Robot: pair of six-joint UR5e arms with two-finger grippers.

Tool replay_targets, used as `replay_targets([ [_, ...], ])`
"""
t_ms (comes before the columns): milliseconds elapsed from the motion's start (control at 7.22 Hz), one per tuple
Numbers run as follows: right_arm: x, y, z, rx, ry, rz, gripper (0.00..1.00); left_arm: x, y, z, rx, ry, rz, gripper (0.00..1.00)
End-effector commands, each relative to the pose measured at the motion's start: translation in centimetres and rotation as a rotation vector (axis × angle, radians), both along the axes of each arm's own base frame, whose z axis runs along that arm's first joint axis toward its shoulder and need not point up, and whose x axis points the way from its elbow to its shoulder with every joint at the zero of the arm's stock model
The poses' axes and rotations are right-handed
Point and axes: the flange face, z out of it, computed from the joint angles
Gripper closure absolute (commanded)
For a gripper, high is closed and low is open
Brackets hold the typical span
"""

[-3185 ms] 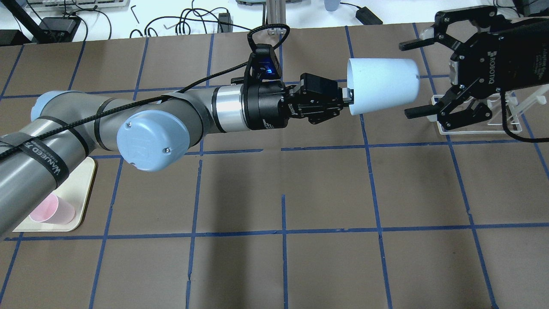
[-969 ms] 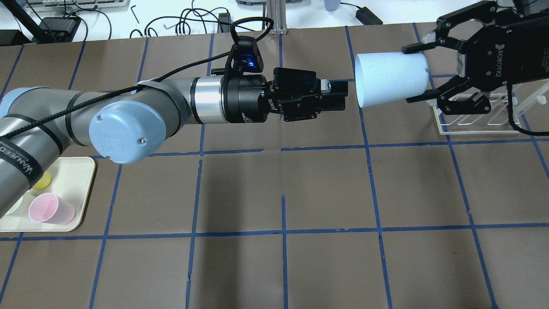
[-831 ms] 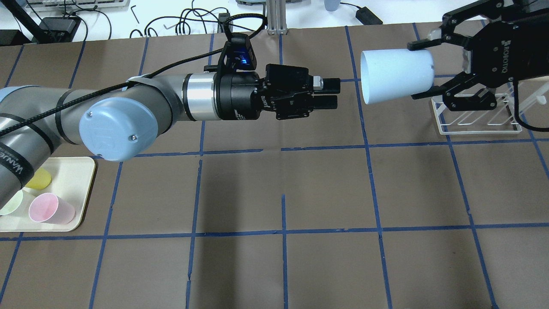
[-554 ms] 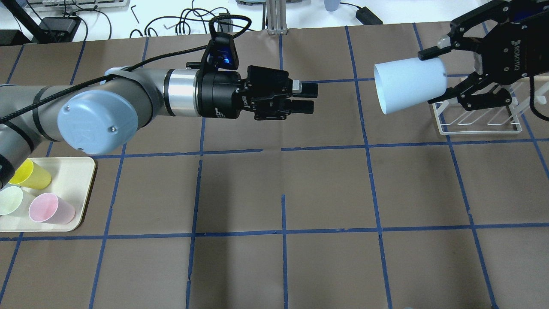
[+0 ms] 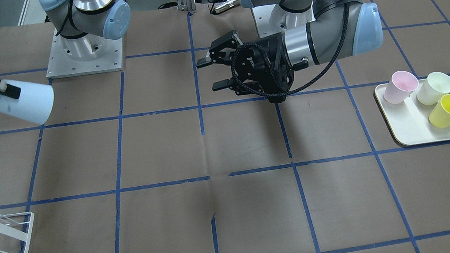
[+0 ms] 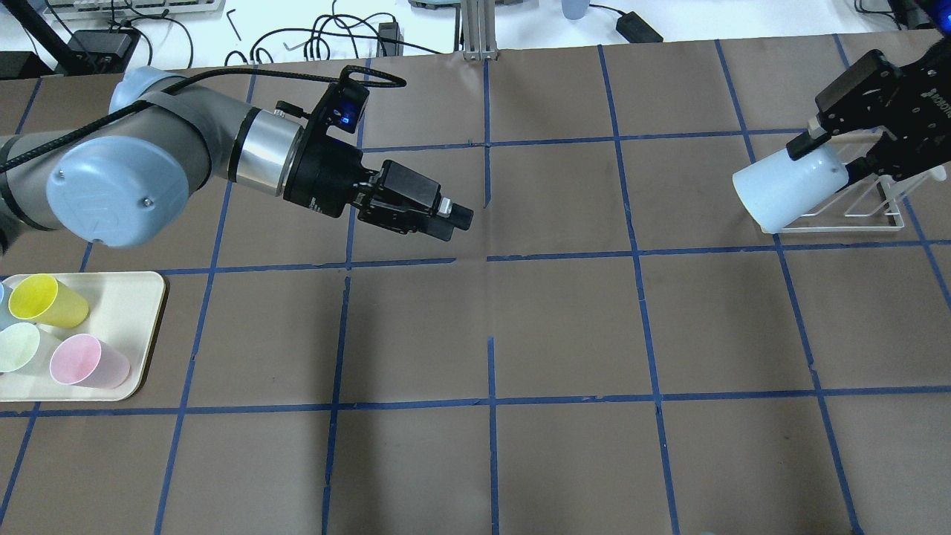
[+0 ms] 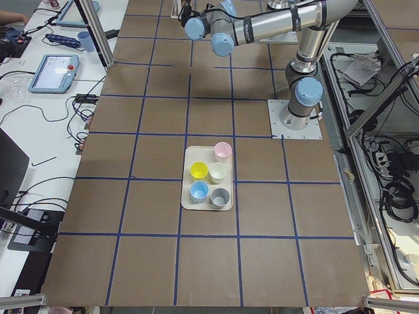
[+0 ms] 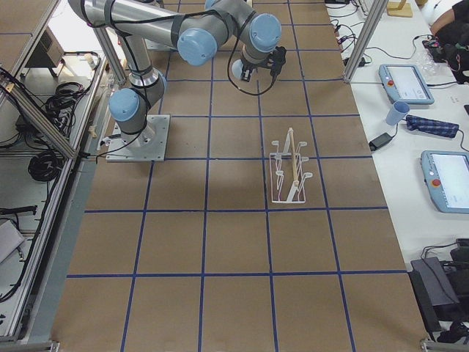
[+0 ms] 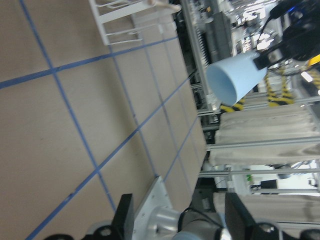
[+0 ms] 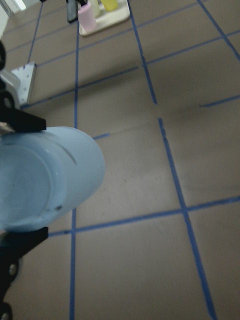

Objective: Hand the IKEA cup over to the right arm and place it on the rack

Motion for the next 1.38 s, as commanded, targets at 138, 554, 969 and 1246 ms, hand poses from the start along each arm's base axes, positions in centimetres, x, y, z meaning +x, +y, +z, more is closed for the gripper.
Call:
replay_targets([
  [138,-5.5,-4.3,-2.4,-0.095,0.397,0.066,0.72,4.3,-2.7,-1.7,-0.161,-0.551,-0.009,0.09],
  [554,-6.8,-5.8,-5.1,-0.134,0.503,0.066,0.72,7.7,-5.1,4.2,-0.187,-0.909,0.06,0.0],
  [969,-7.3,-7.0,-8.6,-0.145,0.509,0.066,0.72,7.1,-4.1,12.6,-0.112,-1.018,0.175,0.0],
  [1246,-7.2,-8.0,-10.4,-0.141,0.503,0.075,0.71,4.5,-2.4,14.2,-0.118,-1.032,0.287,0.0],
])
